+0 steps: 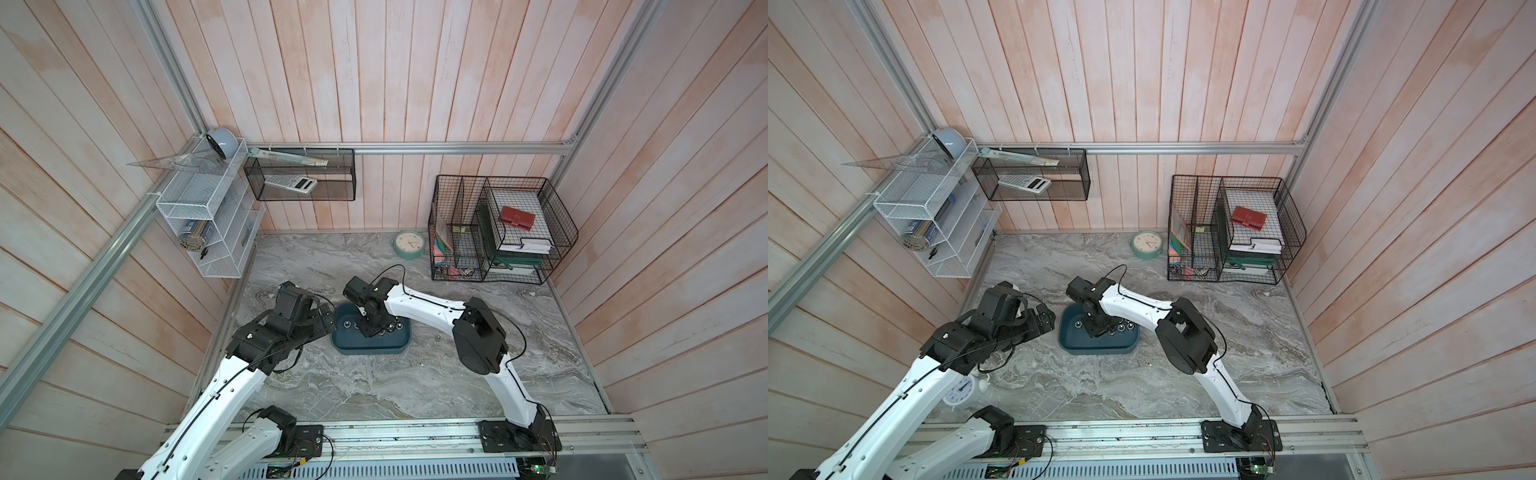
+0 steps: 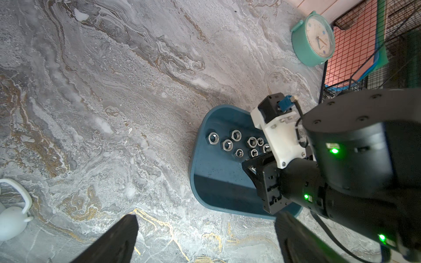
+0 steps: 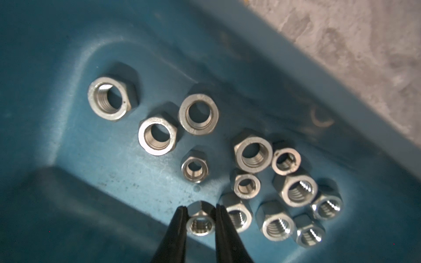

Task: Put the nuts on the desktop into the storage box
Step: Place the nut in the storage box.

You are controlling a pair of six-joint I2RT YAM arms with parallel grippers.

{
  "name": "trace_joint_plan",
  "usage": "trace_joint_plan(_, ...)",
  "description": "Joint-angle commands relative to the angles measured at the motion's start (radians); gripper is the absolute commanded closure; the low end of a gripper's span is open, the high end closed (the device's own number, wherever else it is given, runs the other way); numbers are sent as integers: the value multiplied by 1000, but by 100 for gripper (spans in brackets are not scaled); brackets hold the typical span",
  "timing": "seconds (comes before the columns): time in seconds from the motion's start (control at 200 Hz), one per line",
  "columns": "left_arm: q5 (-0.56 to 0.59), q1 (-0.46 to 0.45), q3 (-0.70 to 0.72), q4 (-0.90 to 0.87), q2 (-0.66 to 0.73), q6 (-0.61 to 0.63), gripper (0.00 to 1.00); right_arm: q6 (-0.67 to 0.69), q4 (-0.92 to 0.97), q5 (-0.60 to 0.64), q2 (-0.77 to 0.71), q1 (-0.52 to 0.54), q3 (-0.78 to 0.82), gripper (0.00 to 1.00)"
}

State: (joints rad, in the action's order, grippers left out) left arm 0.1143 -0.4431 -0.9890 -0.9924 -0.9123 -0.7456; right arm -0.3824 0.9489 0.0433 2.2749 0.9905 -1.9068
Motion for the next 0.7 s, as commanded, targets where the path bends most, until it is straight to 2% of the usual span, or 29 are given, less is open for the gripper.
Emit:
trace_joint_plan(0.0,24,6,12,-6,6,-3,0,15,36,7,26,-1,-26,79)
trace_joint_plan(0.22,22,6,12,1,-2,0,0,19,46,10,21,-3,-35,64)
trace_joint_plan(0.43,12,6,4,18,-18,8,0,13,54,36,-28,-3,-33,56)
trace_joint_plan(0.695,-33,6,-12,77,-69,29,0,-16,38,94,-148,-35,34,25)
